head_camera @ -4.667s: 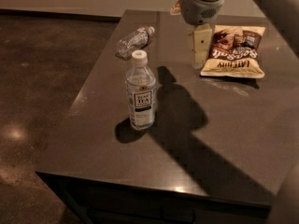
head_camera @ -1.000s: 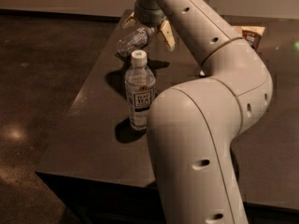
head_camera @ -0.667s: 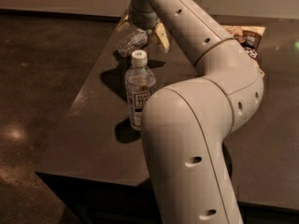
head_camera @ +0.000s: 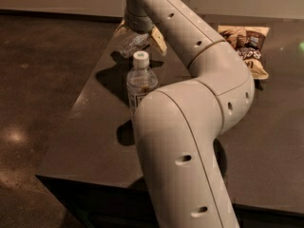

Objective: Move water bottle near brown chip bag

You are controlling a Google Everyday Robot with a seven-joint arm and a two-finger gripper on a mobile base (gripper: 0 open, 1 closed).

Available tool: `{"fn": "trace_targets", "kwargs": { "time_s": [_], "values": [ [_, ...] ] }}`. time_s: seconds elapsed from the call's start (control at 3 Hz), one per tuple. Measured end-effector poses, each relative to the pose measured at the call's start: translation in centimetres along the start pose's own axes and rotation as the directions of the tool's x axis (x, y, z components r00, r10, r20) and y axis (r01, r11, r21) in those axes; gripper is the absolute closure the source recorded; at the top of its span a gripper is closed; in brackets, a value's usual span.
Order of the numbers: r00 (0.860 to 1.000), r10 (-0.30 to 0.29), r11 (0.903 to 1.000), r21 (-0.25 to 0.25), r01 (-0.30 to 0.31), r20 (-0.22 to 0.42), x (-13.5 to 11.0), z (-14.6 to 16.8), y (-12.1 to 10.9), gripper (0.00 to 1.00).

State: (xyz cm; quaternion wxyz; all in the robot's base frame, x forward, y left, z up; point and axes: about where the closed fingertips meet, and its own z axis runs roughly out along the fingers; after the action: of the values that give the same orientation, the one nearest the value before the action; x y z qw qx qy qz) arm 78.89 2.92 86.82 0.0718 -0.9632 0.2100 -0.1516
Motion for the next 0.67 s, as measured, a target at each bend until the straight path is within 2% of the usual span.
{"fn": "trace_targets", "kwargs": {
  "time_s": [0.33, 0.67],
  "values": [
    [1.000, -0.010, 0.9999, -0.006, 0.010, 0.007, -0.12, 0.81, -0.56, 0.00],
    [1.000, -0.022, 0.9997, -0.014, 0.022, 0.012, -0.29, 1.41, -1.28, 0.18]
  ]
}}
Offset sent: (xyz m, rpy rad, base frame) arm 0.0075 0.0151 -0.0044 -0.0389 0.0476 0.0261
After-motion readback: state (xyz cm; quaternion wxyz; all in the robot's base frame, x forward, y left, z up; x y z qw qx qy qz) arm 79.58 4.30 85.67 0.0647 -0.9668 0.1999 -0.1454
